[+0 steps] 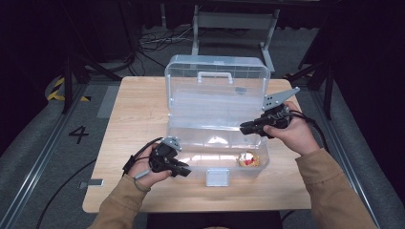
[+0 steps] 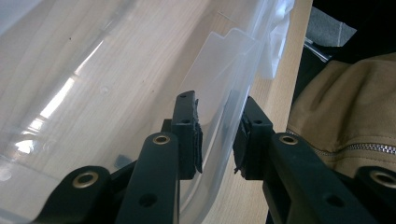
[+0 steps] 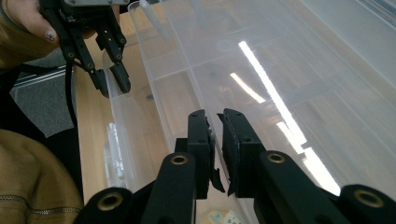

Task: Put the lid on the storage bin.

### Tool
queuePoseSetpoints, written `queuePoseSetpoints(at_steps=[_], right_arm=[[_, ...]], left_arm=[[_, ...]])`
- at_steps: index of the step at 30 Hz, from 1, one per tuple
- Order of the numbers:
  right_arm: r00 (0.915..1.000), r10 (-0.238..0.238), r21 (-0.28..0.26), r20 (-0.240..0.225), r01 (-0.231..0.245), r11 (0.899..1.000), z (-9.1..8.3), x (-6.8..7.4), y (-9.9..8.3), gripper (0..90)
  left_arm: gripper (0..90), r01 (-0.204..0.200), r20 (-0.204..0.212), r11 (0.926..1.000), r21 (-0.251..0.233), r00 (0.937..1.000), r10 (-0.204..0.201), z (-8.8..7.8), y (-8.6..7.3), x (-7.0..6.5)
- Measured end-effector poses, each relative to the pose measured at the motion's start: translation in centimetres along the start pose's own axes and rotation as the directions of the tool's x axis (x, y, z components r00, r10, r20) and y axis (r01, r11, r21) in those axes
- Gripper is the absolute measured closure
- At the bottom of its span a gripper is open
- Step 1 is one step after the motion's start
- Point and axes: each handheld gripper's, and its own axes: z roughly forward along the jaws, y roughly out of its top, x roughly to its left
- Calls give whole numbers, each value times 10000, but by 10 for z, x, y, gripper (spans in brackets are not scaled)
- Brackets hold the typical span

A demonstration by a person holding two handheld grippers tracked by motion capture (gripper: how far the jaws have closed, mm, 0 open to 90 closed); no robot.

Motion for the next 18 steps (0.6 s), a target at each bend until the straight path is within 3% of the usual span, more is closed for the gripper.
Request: queuePoseSetpoints(at_steps=[18], right_arm=[[9998, -135, 201, -151, 138, 9997, 1, 8, -5, 822]], left_arm=[[731, -59, -2, 10000, -4, 10000, 59, 0, 0, 0]])
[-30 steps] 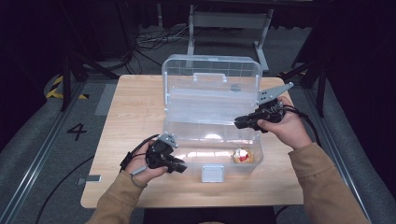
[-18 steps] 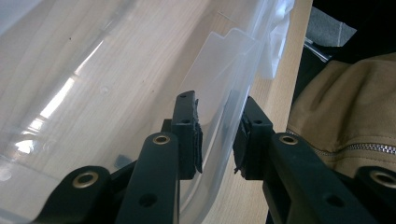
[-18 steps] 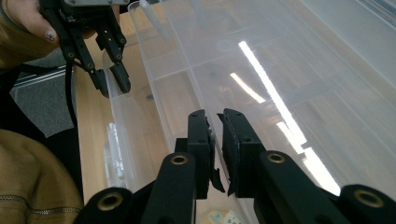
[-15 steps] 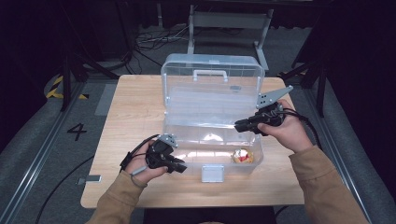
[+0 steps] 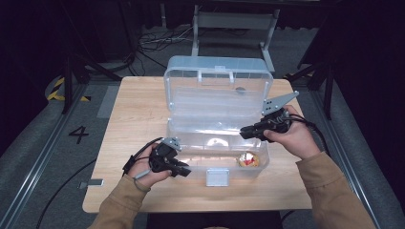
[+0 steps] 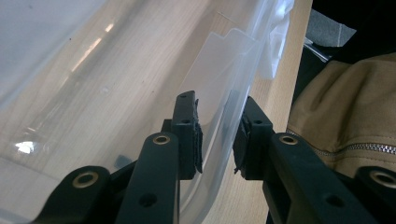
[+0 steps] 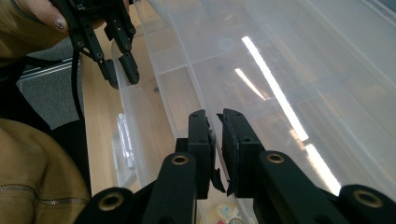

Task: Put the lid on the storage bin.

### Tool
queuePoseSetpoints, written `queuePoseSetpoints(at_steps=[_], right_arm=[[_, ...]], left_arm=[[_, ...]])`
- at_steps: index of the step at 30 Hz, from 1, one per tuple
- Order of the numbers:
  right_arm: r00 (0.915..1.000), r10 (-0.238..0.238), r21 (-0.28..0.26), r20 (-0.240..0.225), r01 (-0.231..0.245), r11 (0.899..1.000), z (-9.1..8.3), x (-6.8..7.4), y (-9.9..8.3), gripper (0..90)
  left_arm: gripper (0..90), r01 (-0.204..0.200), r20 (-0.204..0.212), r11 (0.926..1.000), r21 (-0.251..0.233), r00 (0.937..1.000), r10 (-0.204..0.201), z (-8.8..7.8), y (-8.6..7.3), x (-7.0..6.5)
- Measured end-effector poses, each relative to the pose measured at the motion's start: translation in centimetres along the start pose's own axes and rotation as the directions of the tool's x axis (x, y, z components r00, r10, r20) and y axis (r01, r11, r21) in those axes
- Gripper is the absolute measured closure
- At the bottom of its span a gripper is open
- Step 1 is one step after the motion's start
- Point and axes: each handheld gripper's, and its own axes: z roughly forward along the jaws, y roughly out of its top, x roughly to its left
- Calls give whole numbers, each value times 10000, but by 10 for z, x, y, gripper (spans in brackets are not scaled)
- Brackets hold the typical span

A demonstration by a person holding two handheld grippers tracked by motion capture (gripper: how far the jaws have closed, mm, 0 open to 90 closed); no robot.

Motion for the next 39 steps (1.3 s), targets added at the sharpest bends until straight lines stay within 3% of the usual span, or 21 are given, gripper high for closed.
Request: queuePoseSetpoints(at_steps=[15, 39], right_arm=[[9998, -63, 168, -165, 66, 9998, 2, 6, -5, 824], [9997, -245, 316, -50, 247, 9992, 4, 12, -7, 828]], left_arm=[[731, -13, -6, 10000, -11, 10000, 13, 0, 0, 0], [731, -13, 31, 10000, -5, 10000, 13, 0, 0, 0]])
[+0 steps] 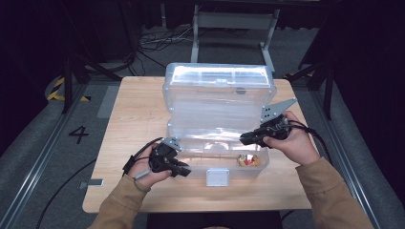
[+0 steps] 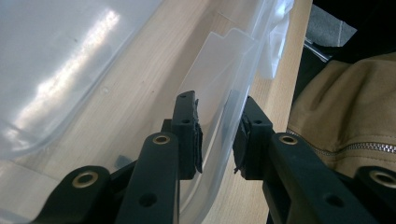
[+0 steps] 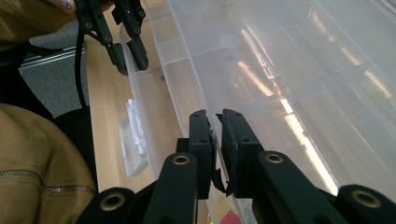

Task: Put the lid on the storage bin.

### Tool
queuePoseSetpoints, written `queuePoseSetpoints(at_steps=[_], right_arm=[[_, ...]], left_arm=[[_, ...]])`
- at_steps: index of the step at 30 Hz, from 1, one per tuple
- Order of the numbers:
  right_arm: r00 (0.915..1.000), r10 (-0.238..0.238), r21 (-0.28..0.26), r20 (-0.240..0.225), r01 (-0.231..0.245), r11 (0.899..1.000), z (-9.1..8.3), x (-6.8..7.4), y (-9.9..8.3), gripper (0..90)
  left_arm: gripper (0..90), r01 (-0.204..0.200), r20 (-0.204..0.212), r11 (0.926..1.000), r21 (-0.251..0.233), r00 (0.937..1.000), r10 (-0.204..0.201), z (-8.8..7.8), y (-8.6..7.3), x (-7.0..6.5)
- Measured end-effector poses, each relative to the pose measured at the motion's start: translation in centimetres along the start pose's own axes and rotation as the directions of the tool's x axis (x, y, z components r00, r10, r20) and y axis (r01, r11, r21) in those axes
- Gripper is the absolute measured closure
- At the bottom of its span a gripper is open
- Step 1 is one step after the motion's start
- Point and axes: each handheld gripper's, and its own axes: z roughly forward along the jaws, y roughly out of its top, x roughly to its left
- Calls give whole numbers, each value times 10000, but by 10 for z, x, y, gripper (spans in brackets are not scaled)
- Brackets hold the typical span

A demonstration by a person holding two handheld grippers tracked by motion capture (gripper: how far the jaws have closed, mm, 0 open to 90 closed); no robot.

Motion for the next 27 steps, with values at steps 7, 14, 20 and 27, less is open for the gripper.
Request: queuePoseSetpoints(at_steps=[7, 14, 20, 27], right_arm=[[10000, 2, 11, 17, -2, 10000, -1, 0, 0, 829], [10000, -18, -13, 85, 18, 10000, -1, 1, 0, 828], [9999, -40, -39, 140, 40, 10000, -1, 1, 0, 827], [9998, -55, -43, 167, 56, 10000, -1, 1, 0, 826]], left_arm=[[714, -58, -109, 9999, 156, 9999, 60, 0, 1, -2], [687, -114, -3, 9996, -239, 9999, 114, -17, -1, -4], [696, -227, 122, 9974, -683, 9996, 236, -38, -2, -8], [735, -302, 430, 9901, -1371, 9984, 364, -61, -3, -14]])
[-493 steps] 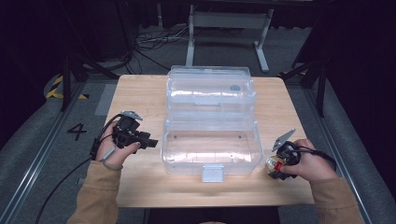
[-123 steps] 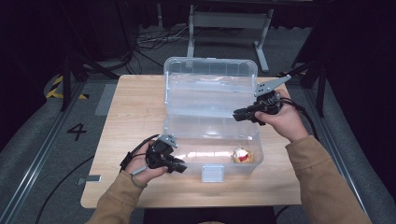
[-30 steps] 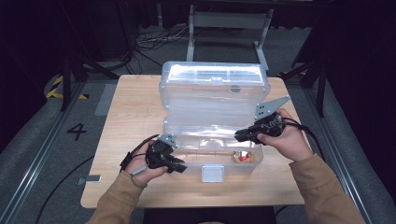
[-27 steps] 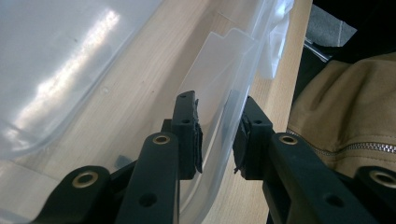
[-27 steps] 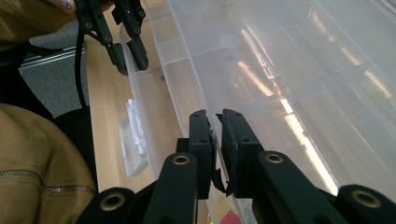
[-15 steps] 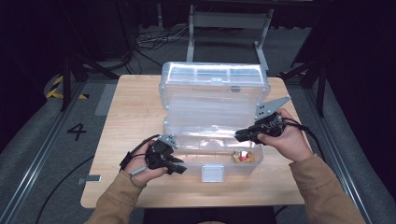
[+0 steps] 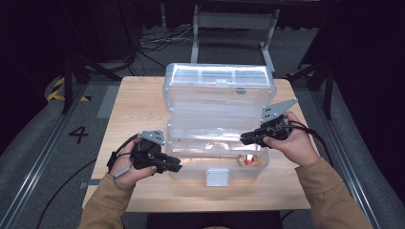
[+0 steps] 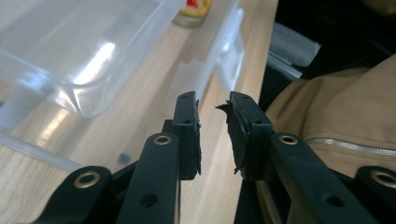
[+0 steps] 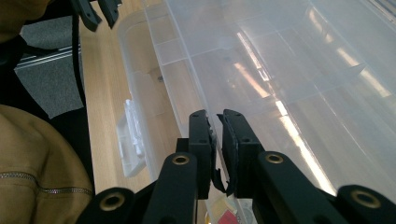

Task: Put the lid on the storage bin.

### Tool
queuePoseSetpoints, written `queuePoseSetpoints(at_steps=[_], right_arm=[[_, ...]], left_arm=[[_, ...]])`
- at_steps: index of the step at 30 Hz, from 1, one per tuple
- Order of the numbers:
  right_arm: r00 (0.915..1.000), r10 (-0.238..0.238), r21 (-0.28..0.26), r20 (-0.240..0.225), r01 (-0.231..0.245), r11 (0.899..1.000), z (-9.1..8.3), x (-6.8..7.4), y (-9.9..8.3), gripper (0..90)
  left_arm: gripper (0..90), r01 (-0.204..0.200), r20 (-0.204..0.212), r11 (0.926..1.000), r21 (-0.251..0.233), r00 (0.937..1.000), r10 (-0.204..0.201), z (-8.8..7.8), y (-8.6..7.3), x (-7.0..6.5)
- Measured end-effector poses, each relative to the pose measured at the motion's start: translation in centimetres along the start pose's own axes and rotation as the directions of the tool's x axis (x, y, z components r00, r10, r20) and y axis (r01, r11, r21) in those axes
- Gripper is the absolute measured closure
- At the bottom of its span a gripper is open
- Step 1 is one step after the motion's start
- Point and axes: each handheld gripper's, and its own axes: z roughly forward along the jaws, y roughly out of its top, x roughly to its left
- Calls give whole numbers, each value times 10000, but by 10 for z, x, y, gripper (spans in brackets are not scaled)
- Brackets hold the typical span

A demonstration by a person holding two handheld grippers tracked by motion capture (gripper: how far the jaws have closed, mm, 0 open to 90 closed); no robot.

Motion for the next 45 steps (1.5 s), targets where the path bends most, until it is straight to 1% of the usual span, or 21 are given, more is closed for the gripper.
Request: queuePoseSetpoints(at_steps=[5, 8, 9, 11, 13, 14, 15, 18, 19, 20, 24, 25, 28, 31, 32, 35, 36, 39, 42, 43, 45], right_arm=[[10000, 18, -19, 39, -18, 10000, 0, 1, 0, 825], [10000, 6, -7, 64, -6, 10000, 0, 1, 0, 825], [10000, 6, -7, 64, -6, 10000, 0, 1, 0, 825], [10000, 2, -12, 97, -2, 10000, 0, 2, -1, 824], [9999, 6, -20, 128, -6, 10000, 0, 2, -1, 823], [9999, 6, -22, 134, -6, 10000, 0, 2, -1, 823], [9999, 4, -23, 140, -4, 10000, 0, 2, -1, 823], [9999, 3, -33, 158, -2, 10000, 0, 3, -1, 822], [9999, 3, -33, 158, -2, 10000, 0, 3, -1, 822], [9999, 10, -34, 166, -9, 10000, 0, 3, -1, 823], [9998, 4, -17, 177, -4, 10000, 0, 4, -2, 822], [9999, 11, -11, 173, -11, 10000, 0, 4, -2, 821], [9999, 25, -20, 154, -24, 10000, 0, 5, -3, 821], [9999, 18, -33, 171, -17, 10000, 0, 5, -4, 821], [9999, 16, -30, 171, -16, 10000, 1, 5, -4, 820], [9999, 32, -14, 149, -32, 10000, 1, 6, -4, 820], [9999, 24, -16, 137, -24, 10000, 1, 7, -5, 820], [9999, 34, -40, 122, -34, 10000, 1, 7, -6, 819], [9999, 46, -46, 94, -46, 10000, 2, 8, -7, 819], [9999, 46, -46, 94, -46, 10000, 2, 8, -7, 819], [9999, 99, -94, 47, -98, 9999, 2, 8, -9, 819]], left_arm=[[753, -141, -133, 9979, -628, 9998, 133, -15, 5, -7], [769, 13, -288, 9944, -1061, 9996, -44, -22, 6, -7], [772, 13, -288, 9944, -1061, 9996, -44, -22, 6, -7], [775, 20, -501, 9911, -1329, 9987, -87, -26, 7, -7], [780, -178, -878, 9838, -1786, 9961, 20, -31, 9, -10], [786, -193, -942, 9797, -1993, 9956, 5, -32, 10, -10], [795, -193, -942, 9797, -1993, 9956, 5, -32, 10, -10], [815, -150, -1125, 9663, -2572, 9935, -145, -37, 13, -11], [820, -150, -1125, 9663, -2572, 9935, -145, -37, 13, -11], [820, -116, -1204, 9615, -2746, 9925, -224, -38, 14, -11], [832, -58, -1431, 9531, -3025, 9889, -394, -41, 18, -11], [833, -64, -1475, 9531, -3027, 9882, -402, -41, 18, -11], [833, 80, -1763, 9482, -3175, 9820, -673, -42, 20, -10], [808, 262, -2109, 9468, -3207, 9725, -983, -42, 20, -8], [808, 358, -2140, 9457, -3231, 9706, -1099, -42, 20, -7], [816, 467, -2163, 9342, -3537, 9676, -1302, -45, 19, -6], [817, 482, -2165, 9331, -3562, 9672, -1326, -45, 19, -6], [820, 542, -2406, 9299, -3638, 9590, -1500, -46, 19, -6], [823, 606, -2536, 9256, -3737, 9532, -1648, -44, 20, -5], [826, 606, -2536, 9256, -3737, 9532, -1648, -44, 20, -5], [828, 643, -2653, 9234, -3784, 9482, -1747, -41, 22, -5]])
